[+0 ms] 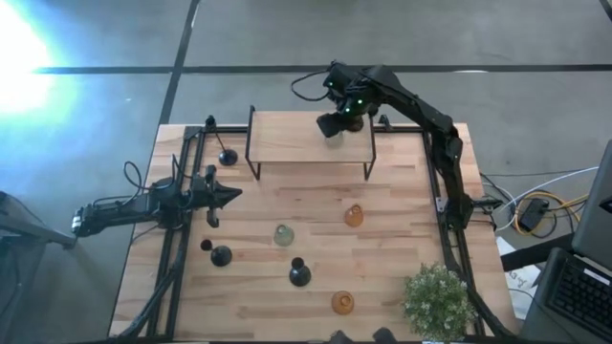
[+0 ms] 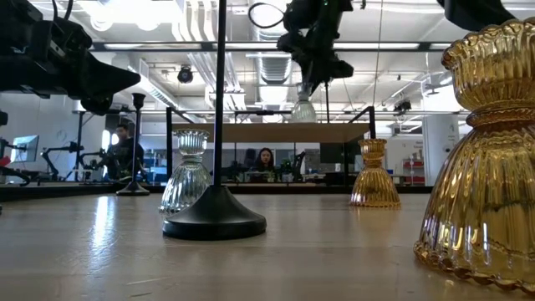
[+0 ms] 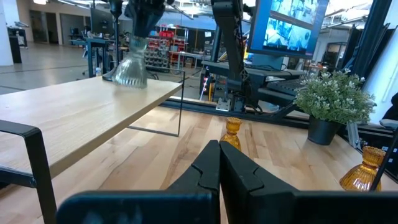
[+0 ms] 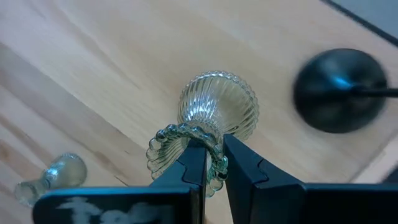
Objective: Pick & Place candle stick holders
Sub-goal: Put the green glass candle holder on the shelf
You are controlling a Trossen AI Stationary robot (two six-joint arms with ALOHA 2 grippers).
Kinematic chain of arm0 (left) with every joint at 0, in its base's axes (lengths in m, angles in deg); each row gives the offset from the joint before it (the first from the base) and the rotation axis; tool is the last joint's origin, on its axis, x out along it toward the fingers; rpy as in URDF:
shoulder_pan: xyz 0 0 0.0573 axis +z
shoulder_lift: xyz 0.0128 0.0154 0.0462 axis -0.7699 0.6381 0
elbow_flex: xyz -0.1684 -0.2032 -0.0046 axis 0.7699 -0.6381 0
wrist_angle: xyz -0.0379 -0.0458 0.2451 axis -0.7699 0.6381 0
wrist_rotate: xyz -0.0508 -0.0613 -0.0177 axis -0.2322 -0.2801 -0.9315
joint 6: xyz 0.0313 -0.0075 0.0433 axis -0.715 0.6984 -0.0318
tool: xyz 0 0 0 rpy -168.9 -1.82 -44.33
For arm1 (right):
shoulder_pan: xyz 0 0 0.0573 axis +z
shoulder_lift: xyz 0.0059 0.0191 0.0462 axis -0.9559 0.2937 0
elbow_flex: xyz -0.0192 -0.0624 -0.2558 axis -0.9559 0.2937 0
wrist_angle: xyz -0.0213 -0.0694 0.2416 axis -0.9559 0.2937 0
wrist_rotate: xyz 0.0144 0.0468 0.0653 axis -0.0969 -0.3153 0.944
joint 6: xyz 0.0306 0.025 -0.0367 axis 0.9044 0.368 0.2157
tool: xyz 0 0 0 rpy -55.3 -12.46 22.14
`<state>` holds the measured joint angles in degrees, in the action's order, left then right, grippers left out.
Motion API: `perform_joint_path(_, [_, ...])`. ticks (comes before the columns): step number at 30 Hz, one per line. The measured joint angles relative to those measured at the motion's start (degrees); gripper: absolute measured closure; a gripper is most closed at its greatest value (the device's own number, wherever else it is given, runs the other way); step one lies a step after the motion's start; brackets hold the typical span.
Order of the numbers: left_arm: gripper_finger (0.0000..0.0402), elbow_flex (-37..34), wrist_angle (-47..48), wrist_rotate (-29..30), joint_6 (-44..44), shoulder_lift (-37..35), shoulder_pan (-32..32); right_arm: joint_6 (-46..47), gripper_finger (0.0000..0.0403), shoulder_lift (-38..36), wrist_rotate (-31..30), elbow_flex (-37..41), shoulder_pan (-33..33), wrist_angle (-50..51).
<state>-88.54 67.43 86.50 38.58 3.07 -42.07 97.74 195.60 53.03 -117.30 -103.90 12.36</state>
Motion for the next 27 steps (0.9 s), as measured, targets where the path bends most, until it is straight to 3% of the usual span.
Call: perform_joint_path(27, [0.0396, 0.0, -0.02, 0.0, 0.0, 0.01, 0.0, -2.31, 0.0378, 0.87, -0.36, 0.03, -1.97, 0.24])
